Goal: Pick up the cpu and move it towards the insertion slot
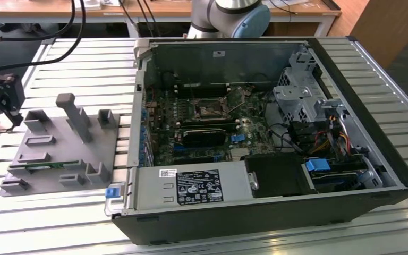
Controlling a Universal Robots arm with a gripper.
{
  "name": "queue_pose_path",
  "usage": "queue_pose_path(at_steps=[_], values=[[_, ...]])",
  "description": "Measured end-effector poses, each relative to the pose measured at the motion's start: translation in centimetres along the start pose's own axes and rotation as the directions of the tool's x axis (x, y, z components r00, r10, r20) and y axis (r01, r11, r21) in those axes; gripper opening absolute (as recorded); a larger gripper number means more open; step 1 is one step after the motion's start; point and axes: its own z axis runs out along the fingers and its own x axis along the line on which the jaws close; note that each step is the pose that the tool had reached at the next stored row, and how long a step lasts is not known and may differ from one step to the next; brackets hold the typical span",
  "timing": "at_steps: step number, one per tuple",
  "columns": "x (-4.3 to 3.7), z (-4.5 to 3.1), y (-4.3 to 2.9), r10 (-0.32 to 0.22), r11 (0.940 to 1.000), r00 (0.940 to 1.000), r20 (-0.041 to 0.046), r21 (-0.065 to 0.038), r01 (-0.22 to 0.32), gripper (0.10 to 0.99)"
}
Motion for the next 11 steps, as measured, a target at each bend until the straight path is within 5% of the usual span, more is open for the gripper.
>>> queue_pose_path(at_steps=[11], values=[[0.0,-0.71,-0.04,0.0,1.0,1.0,0.0,0.0,0.0,0.545]])
